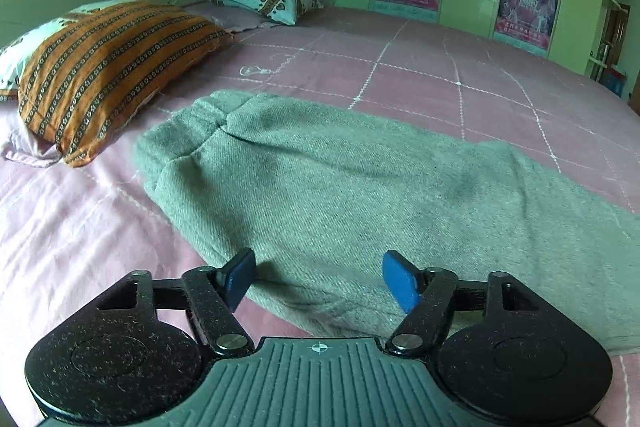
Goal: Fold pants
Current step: 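Grasp the pants cuff end with the right gripper and lift it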
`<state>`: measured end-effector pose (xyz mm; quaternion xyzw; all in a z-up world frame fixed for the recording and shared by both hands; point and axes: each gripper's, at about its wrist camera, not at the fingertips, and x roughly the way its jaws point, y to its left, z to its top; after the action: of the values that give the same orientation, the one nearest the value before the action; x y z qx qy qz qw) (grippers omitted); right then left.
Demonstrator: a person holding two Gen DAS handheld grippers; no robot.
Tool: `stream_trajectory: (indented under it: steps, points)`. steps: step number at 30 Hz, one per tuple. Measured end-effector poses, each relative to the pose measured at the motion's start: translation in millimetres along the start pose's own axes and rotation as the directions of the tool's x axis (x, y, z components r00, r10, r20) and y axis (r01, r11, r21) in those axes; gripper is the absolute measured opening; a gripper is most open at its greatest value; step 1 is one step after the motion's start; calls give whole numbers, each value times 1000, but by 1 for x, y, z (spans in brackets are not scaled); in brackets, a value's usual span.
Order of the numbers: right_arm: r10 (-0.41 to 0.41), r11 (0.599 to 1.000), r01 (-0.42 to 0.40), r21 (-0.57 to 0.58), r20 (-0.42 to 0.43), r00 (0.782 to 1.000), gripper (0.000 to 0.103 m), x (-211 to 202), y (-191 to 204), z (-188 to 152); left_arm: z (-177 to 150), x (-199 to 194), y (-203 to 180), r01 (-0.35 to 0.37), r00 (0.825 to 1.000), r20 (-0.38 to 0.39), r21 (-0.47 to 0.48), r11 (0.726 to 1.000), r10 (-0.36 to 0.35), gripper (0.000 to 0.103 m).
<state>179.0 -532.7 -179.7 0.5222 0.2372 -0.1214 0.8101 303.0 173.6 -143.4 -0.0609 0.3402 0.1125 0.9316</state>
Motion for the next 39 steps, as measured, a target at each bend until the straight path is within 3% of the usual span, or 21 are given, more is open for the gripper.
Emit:
stream_trajectory:
  steps: [4, 5, 7, 9, 10, 12, 14, 16, 18, 21, 26, 31, 33, 37, 39]
  points:
    - [60, 996, -61, 58, 12, 998, 18, 12, -8, -1, -3, 12, -1, -19, 1000, -23, 16, 1000, 20, 77]
    - [40, 999, -40, 35, 0, 999, 0, 16, -4, -1, -5, 16, 0, -34, 999, -32, 19, 999, 34, 79]
    - [49, 991, -43, -127, 40, 998, 0, 0, 19, -1, -6, 24, 5, -52, 997, -60, -10, 999, 51, 93]
    - [107, 959, -74, -272, 108, 988, 0, -21, 44, -6, -6, 32, 18, -24, 995, -96, -100, 995, 15, 95]
    - [71, 951, -29, -309, 126, 990, 0, -17, 47, -8, -7, 34, 21, -20, 995, -96, -112, 994, 9, 96]
    - [-59, 975, 70, -211, 57, 997, 0, 13, 21, -4, -5, 33, 15, -36, 995, -94, -68, 997, 30, 96]
    - [-39, 990, 44, -132, 43, 998, 0, 25, 3, -4, 1, 23, 5, -58, 996, -77, -44, 997, 54, 93]
    - [-48, 983, 57, -174, 55, 997, 1, 22, 14, -7, 7, 2, -10, -32, 999, -14, -19, 999, 32, 92]
    - [-55, 976, 65, -207, 55, 997, 8, 22, 20, -8, 9, -14, -39, 16, 999, 34, 40, 999, -18, 92]
    - [-33, 980, 45, -193, 64, 997, 16, 16, 20, -11, 5, -25, -104, 91, 994, 44, 150, 984, -99, 92]
    - [-24, 973, 45, -225, 92, 995, 26, 3, 17, -12, -21, -39, -215, 232, 972, -14, 227, 946, -235, 93]
    - [-3, 979, 24, -203, 103, 995, 27, -4, 6, -14, -57, -68, -305, 331, 942, -60, 305, 893, -329, 93]
    - [6, 981, 15, -192, 105, 994, 27, -3, 4, -12, -69, -75, -326, 346, 937, -77, 323, 881, -340, 93]
    - [20, 980, 0, -198, 97, 995, 30, -3, 3, -13, -77, -79, -334, 337, 941, -87, 302, 892, -327, 93]
    - [26, 980, -7, -196, 96, 995, 32, -3, 2, -13, -72, -78, -334, 356, 934, -86, 285, 890, -346, 93]
